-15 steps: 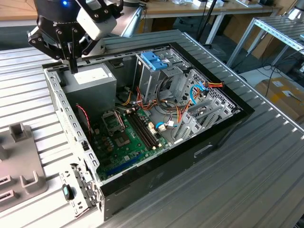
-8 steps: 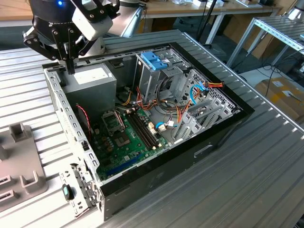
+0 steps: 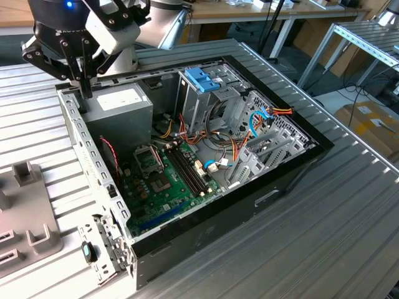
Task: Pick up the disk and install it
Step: 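Reach for the disk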
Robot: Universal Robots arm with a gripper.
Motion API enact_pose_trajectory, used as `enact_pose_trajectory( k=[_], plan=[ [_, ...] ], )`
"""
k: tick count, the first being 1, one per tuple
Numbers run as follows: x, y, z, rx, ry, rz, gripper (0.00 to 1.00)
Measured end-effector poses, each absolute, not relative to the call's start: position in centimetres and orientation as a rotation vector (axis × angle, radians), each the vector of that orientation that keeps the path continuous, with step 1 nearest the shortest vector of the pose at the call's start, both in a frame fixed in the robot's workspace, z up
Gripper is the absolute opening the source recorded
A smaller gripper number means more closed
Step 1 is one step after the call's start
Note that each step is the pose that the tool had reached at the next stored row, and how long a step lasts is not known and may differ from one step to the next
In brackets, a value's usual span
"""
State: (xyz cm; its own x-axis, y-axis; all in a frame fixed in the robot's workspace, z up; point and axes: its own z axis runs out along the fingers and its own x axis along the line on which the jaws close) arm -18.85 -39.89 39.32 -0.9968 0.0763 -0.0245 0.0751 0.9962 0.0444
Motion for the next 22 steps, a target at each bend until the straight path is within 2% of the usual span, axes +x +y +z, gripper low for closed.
enact_pose_trajectory(
  k=[22],
  plan=[
    [-22.5,-39.9,39.3,0.118,3.112,0.068,0.11]
  ],
)
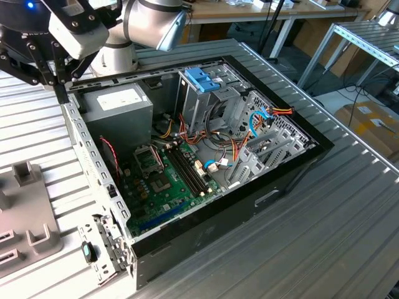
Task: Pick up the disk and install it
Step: 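Reach for the disk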
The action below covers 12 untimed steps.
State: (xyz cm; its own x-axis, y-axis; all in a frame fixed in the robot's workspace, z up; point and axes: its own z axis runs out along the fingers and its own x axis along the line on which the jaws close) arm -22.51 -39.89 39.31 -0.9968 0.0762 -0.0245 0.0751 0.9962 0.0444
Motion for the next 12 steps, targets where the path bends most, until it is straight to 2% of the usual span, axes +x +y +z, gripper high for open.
enact_pose_trajectory(
  k=[12],
  plan=[
    [-23.8,-39.9,39.3,0.118,3.112,0.068,0.11]
  ],
)
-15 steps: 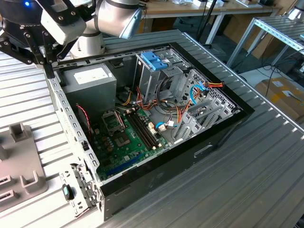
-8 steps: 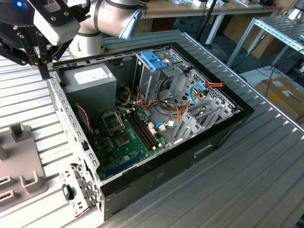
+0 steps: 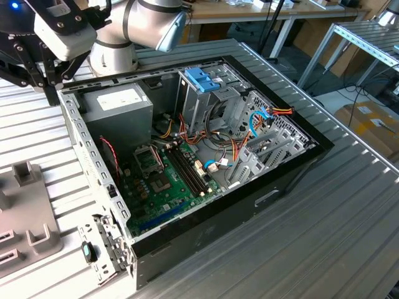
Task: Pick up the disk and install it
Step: 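Reach for the disk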
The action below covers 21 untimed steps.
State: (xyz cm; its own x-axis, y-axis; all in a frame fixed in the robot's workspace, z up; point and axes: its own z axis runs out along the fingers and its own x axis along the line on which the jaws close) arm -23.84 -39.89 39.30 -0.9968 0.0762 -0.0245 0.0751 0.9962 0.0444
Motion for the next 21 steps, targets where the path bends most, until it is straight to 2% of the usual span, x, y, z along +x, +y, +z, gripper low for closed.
enact_pose_trajectory(
  k=[21],
  plan=[
    [-26.3,-39.9,39.3,0.118,3.112,0.068,0.11]
  ],
)
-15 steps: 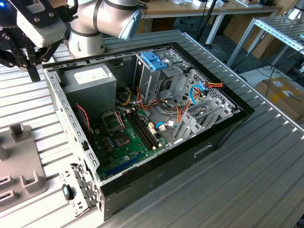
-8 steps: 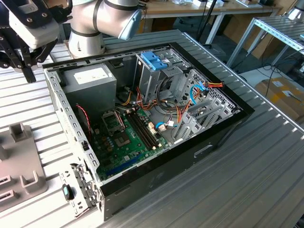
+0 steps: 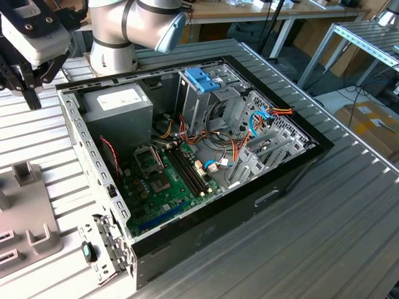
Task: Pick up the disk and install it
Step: 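Reach for the disk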
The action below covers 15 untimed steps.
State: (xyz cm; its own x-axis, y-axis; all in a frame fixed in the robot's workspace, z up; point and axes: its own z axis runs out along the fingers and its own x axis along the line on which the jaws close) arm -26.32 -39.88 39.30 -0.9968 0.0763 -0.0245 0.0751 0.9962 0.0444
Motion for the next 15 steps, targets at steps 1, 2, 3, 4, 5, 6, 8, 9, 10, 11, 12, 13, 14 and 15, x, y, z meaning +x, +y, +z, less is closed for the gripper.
enact_pose_trajectory(
  k=[1,2,3,4,5,6,8,9,10,11,12,13,14,15],
  plan=[
    [-26.4,-39.9,39.3,0.118,3.113,0.068,0.11],
    [-26.6,-39.9,39.3,0.118,3.112,0.068,0.11],
    [-26.8,-39.9,39.3,0.118,3.113,0.068,0.11],
    [-26.9,-39.9,39.3,0.118,3.113,0.068,0.11],
    [-26.9,-39.9,39.3,0.118,3.112,0.068,0.11],
    [-27.1,-39.9,39.3,0.118,3.112,0.068,0.11],
    [-27.5,-39.9,39.3,0.118,3.112,0.068,0.11],
    [-27.7,-39.9,39.3,0.118,3.112,0.068,0.11],
    [-27.9,-39.9,39.3,0.118,3.113,0.068,0.11],
    [-28.0,-39.9,39.3,0.118,3.112,0.068,0.11],
    [-28.1,-39.9,39.3,0.118,3.112,0.068,0.11],
    [-28.2,-39.9,39.3,0.118,3.113,0.068,0.11],
    [-28.4,-39.9,39.3,0.118,3.113,0.068,0.11],
    [-28.5,-39.9,39.3,0.118,3.112,0.068,0.11]
  ],
)
